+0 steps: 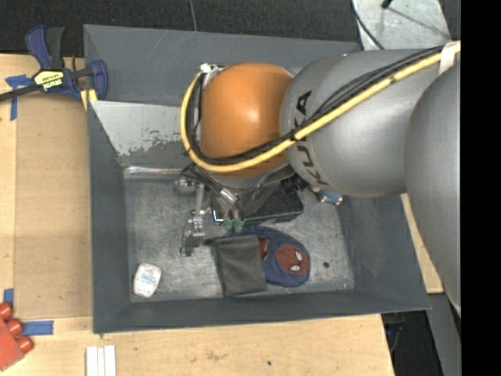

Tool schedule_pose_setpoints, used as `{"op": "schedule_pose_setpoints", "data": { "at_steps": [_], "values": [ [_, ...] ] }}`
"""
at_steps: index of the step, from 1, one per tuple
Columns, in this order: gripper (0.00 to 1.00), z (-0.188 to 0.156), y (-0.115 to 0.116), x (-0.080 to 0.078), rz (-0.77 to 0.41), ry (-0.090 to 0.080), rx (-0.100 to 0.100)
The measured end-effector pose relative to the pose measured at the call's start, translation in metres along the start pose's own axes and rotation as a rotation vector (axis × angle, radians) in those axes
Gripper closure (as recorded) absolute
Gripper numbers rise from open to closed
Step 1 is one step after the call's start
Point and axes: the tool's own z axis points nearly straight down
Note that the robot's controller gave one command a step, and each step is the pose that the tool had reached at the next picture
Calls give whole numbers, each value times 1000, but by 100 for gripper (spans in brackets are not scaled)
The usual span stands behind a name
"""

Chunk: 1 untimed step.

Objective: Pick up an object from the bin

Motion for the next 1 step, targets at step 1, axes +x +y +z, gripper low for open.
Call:
{"op": "schedule_pose_setpoints", "data": {
  "at_steps": [1],
  "values": [
    [0, 31, -60, 17, 61, -3, 3]
  ]
}}
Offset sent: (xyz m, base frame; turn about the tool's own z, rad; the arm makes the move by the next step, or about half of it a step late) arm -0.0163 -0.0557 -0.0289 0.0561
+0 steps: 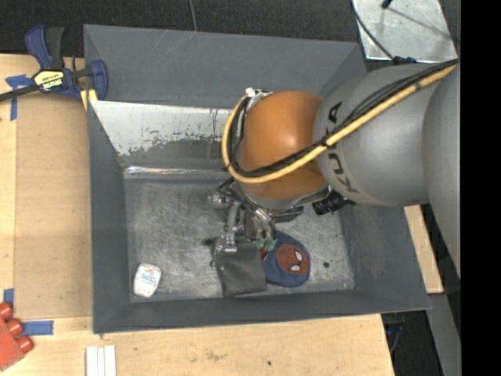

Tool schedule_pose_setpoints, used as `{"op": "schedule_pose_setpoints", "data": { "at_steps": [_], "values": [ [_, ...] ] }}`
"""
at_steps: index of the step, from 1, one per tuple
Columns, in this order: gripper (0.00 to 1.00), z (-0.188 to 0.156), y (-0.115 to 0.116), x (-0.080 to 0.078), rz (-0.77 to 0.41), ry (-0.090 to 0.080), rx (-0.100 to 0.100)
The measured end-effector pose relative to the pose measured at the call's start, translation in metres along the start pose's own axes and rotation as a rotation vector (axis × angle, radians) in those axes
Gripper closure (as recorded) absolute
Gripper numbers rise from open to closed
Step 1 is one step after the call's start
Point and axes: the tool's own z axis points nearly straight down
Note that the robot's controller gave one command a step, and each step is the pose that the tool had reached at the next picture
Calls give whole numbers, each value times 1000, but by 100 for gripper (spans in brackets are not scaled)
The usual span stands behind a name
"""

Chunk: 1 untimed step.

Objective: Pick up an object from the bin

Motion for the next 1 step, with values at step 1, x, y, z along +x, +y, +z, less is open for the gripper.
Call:
{"op": "schedule_pose_setpoints", "data": {
  "at_steps": [1],
  "values": [
    [0, 45, -48, -14, -69, -3, -3]
  ]
}}
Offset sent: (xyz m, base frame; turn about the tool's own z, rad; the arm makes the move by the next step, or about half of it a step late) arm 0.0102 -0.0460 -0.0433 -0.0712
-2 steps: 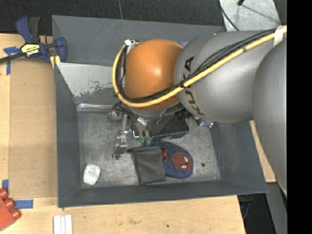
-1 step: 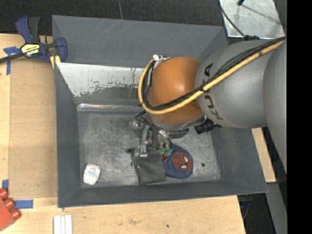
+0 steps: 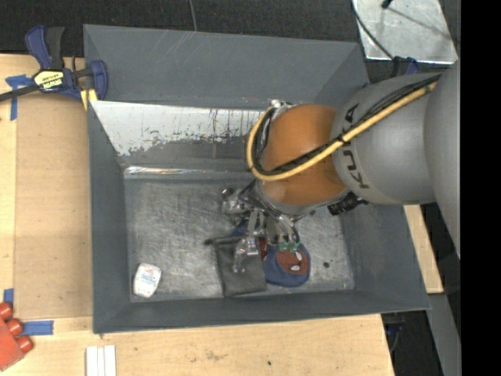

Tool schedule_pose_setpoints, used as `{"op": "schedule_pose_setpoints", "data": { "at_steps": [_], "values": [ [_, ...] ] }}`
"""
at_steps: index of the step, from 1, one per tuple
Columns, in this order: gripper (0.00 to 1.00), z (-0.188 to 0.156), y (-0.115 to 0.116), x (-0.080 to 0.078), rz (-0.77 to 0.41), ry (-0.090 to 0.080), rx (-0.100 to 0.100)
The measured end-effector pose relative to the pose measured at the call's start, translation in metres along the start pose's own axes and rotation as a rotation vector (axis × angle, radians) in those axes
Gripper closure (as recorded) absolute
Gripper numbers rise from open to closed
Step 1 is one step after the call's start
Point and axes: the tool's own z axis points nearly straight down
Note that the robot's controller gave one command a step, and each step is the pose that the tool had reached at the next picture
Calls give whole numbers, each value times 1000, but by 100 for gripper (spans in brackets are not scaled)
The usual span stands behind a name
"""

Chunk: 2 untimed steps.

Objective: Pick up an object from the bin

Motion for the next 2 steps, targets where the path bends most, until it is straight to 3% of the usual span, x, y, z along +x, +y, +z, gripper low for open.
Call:
{"op": "schedule_pose_setpoints", "data": {
  "at_steps": [1, 2],
  "values": [
    [0, 36, -21, 1, -54, -10, -9],
    [100, 32, -22, -3, -51, -22, -7]
  ]
}}
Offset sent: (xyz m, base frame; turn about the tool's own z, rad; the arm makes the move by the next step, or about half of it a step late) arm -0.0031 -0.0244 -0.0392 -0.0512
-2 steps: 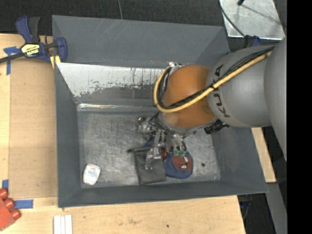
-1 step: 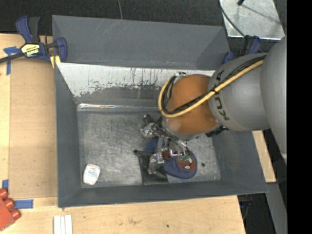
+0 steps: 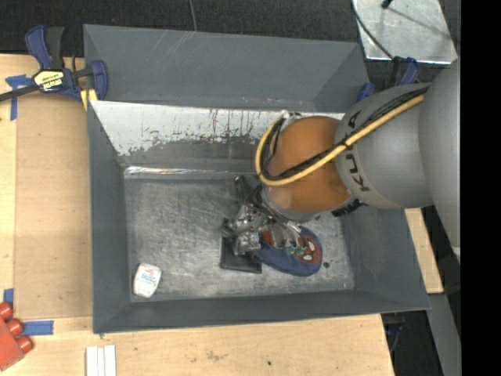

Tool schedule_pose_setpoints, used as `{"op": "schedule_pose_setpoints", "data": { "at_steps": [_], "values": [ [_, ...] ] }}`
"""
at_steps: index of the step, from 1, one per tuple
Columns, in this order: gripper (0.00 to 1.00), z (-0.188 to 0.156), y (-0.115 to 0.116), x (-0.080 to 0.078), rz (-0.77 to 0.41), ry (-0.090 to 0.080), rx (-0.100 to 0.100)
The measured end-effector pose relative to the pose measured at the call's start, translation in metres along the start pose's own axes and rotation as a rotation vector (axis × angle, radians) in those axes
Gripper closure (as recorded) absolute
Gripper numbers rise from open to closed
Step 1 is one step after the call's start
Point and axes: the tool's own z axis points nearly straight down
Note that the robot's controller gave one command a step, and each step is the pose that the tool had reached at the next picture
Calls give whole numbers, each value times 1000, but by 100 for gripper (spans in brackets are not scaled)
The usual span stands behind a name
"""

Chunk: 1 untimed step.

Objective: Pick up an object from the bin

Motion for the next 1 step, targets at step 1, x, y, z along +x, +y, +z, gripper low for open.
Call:
{"op": "schedule_pose_setpoints", "data": {
  "at_steps": [1],
  "values": [
    [100, -195, -34, -19, -333, 11, 4]
  ]
}}
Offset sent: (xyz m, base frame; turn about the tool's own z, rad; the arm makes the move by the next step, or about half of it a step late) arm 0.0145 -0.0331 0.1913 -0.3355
